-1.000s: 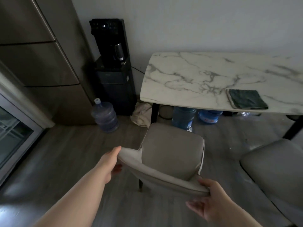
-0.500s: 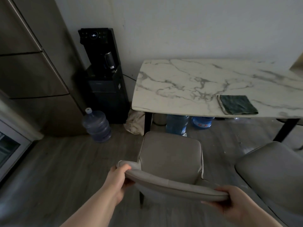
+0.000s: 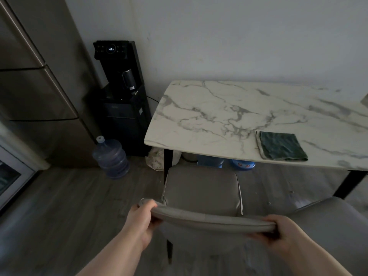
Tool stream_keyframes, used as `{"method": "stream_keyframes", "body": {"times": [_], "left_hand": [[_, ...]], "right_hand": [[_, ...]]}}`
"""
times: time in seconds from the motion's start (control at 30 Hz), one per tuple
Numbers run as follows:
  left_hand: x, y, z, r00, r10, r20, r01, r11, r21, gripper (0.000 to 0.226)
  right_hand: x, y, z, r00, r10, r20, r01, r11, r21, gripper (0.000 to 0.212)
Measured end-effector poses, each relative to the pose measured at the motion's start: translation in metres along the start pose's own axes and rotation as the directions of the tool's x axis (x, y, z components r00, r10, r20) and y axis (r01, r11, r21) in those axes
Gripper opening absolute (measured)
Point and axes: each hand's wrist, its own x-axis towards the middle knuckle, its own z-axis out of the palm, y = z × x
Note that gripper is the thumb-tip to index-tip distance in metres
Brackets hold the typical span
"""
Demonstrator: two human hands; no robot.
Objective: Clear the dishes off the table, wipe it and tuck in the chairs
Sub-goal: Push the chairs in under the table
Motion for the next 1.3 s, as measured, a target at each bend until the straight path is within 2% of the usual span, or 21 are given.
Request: {"method": "stream_keyframes", "body": {"times": [0.07,0.17,0.23,0.33,0.43,0.6,0.73,0.83,0.93,1.03,1.2,1.3], "left_hand": [[0.003,0.0,0.014,1.0,0.003,-0.014,-0.002,1.0,0.008,0.03],[0.011,-0.001,0.029,1.0,0.01,-0.023,-0.01,1.0,0.007,0.034],[0.021,-0.001,0.041,0.999,0.015,-0.04,-0.015,1.0,0.007,0.034],[0.036,0.004,0.054,0.998,0.024,-0.054,-0.024,1.0,0.006,0.037],[0.052,0.013,0.059,0.997,0.022,-0.068,-0.021,1.0,0.004,0.035],[0.076,0.034,0.06,0.995,0.031,-0.092,-0.031,1.0,0.004,0.029],[0.084,0.047,0.078,0.998,0.052,-0.039,-0.051,0.998,0.026,0.006],[0.089,0.048,0.086,0.998,0.055,0.003,-0.055,0.998,0.036,0.004],[0.098,0.052,0.077,0.998,0.063,0.006,-0.063,0.998,0.024,0.019],[0.112,0.062,0.075,0.995,0.09,0.032,-0.091,0.996,0.018,0.019],[0.119,0.056,0.1,0.996,0.049,0.069,-0.052,0.998,0.029,0.022],[0.127,0.06,0.104,0.996,0.044,0.078,-0.047,0.998,0.035,0.02]], "right_hand": [[0.008,-0.012,-0.005,1.0,0.006,0.019,-0.007,1.0,0.025,0.013],[0.019,-0.014,-0.013,0.999,0.038,0.025,-0.039,0.998,0.052,0.038],[0.027,-0.019,-0.014,0.998,0.048,0.034,-0.05,0.995,0.083,0.031],[0.035,-0.03,-0.01,0.998,0.039,0.058,-0.045,0.992,0.117,0.007],[0.048,-0.043,0.0,0.996,0.048,0.081,-0.056,0.993,0.102,0.018],[0.073,-0.059,0.025,0.995,0.066,0.073,-0.067,0.998,0.017,0.013],[0.091,-0.084,0.032,0.999,0.031,0.036,-0.029,0.999,-0.044,0.018],[0.093,-0.092,0.032,1.0,0.016,0.011,-0.016,1.0,0.014,0.017],[0.095,-0.075,0.044,1.0,-0.009,0.013,0.009,0.998,0.056,0.017],[0.098,-0.071,0.06,1.0,-0.014,0.005,0.014,0.999,0.048,0.02],[0.111,-0.104,0.058,0.996,-0.043,-0.08,0.044,0.999,0.018,0.016],[0.119,-0.109,0.06,0.995,-0.07,-0.076,0.07,0.998,0.001,0.014]]}}
